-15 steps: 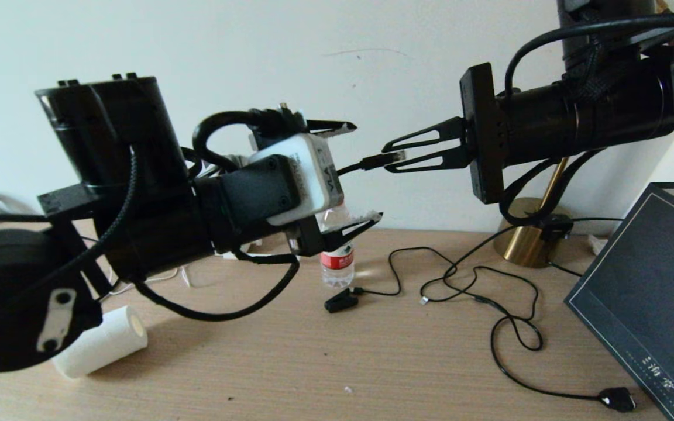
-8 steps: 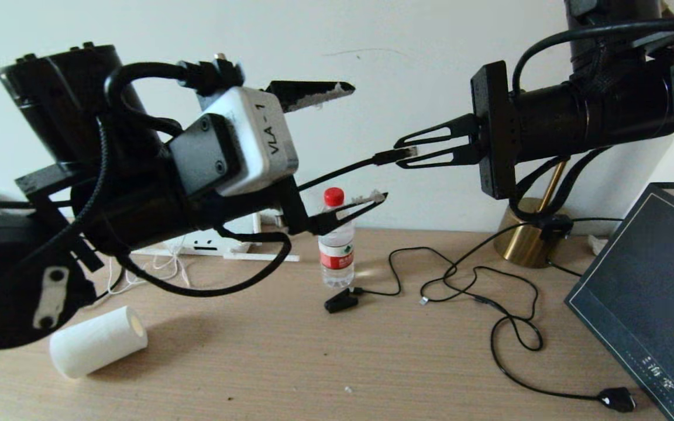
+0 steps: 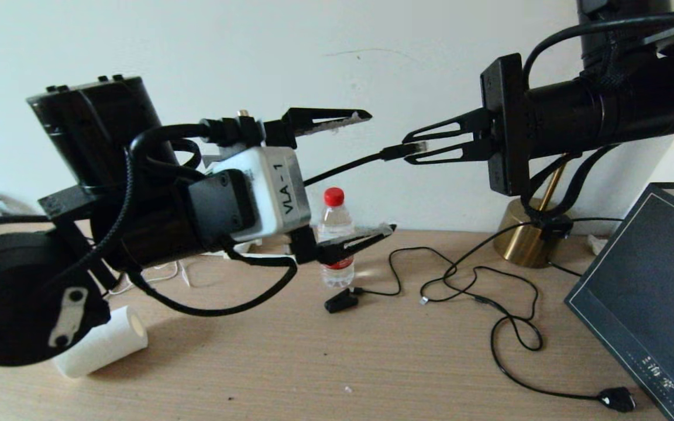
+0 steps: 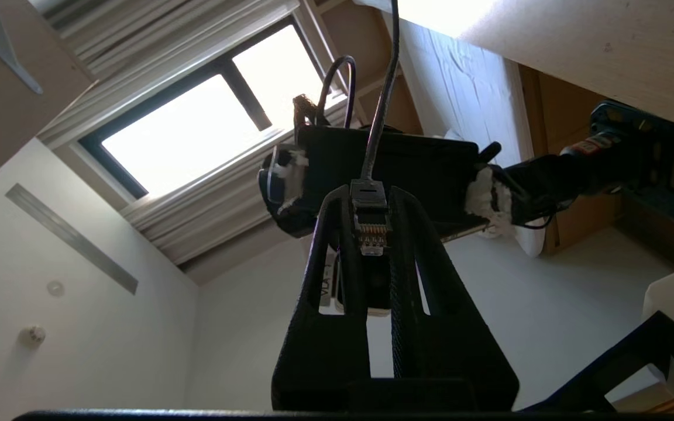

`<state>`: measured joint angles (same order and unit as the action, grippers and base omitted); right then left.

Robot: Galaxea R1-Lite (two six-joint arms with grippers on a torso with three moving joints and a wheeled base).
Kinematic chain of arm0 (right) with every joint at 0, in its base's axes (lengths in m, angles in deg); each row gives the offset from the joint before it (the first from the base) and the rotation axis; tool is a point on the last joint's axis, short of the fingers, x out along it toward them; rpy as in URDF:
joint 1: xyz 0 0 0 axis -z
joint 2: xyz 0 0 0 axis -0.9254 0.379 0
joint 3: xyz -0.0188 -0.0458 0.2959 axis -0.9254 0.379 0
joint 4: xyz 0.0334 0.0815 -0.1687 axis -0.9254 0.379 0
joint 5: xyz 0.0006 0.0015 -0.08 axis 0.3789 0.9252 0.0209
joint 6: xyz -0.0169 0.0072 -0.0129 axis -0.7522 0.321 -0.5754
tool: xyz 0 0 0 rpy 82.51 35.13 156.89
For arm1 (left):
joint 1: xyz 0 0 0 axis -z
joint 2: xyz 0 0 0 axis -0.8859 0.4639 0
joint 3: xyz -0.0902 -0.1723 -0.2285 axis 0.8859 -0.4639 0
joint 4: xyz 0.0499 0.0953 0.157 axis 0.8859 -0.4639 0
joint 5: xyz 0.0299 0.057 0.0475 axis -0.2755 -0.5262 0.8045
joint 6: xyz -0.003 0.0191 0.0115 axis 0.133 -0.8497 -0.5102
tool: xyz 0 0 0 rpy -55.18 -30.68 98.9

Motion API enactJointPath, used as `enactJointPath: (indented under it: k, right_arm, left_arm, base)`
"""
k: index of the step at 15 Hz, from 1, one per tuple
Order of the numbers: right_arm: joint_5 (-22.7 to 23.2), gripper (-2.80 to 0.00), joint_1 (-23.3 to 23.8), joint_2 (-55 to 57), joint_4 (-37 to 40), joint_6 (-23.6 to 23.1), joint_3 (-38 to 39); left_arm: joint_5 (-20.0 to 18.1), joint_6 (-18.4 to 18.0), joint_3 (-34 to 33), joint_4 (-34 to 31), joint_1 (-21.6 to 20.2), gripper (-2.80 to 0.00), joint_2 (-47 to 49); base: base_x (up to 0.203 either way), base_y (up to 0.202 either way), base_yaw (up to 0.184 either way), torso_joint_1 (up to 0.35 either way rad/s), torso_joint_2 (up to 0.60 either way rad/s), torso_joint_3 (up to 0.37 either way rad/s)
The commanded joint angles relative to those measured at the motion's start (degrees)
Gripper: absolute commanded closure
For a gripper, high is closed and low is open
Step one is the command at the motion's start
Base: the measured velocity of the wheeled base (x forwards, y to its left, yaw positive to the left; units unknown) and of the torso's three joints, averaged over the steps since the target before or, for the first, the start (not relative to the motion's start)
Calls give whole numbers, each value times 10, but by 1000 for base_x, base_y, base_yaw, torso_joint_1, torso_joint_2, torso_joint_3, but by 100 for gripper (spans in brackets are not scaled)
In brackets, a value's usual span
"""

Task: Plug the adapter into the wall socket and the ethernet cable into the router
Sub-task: Hand it to the other hand

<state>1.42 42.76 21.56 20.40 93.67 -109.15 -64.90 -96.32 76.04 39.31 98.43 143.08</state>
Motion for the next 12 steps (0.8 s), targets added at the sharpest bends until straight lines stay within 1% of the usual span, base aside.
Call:
enactJointPath:
  k: [1, 6, 12]
  right_arm:
    - [5, 0, -2, 0, 2, 5, 1]
    - [7, 0, -4, 4, 2, 5, 1]
    - [8, 0, -4, 5, 2, 5, 2]
  left_arm:
    - [-2, -3, 5, 3, 3, -280, 8]
    - [-2, -3, 47, 3, 9, -280, 31]
    - [-1, -4, 49, 3, 11, -280, 39]
  base:
    - [0, 0, 0, 0, 0, 0]
    - [0, 0, 0, 0, 0, 0]
    - [0, 0, 0, 0, 0, 0]
